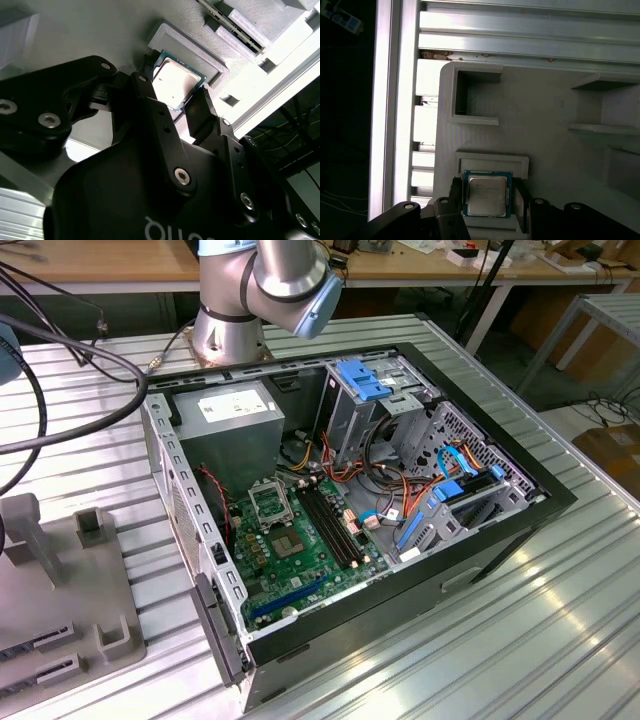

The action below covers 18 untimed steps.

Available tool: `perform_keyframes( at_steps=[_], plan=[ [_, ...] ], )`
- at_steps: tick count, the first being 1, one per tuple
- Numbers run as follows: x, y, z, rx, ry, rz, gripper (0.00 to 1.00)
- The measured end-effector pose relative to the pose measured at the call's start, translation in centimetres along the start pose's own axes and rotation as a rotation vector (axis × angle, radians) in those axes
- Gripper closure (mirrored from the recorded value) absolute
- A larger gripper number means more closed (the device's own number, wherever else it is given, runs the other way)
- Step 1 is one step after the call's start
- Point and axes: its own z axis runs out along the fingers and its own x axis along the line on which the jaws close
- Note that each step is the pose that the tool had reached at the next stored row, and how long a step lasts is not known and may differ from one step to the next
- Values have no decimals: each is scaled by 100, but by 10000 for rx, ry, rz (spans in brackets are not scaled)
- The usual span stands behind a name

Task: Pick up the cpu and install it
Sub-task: 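Pick up the cpu and move it towards the insertion slot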

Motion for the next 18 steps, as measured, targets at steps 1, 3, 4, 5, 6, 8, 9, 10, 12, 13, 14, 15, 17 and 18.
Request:
perform_keyframes(
  at_steps=[1,3,4,5,6,8,9,10,12,13,14,15,17,18],
  plan=[
    [0,0,0,0,0,0,47],
    [0,0,0,0,0,0,53],
    [0,0,0,0,1,0,53],
    [0,0,0,0,0,1,53],
    [0,0,0,-1,-1,0,53],
    [0,0,-17,-2,-3,0,53],
    [1,0,-32,0,0,1,53],
    [1,0,-38,-1,-1,1,53],
    [1,0,-49,-1,-1,1,53],
    [2,0,-53,0,-1,1,53],
    [1,0,-57,-1,-2,0,53],
    [2,0,-61,-1,-1,1,53],
    [2,0,-72,0,0,0,53],
    [2,0,-77,0,0,1,53]
  ],
)
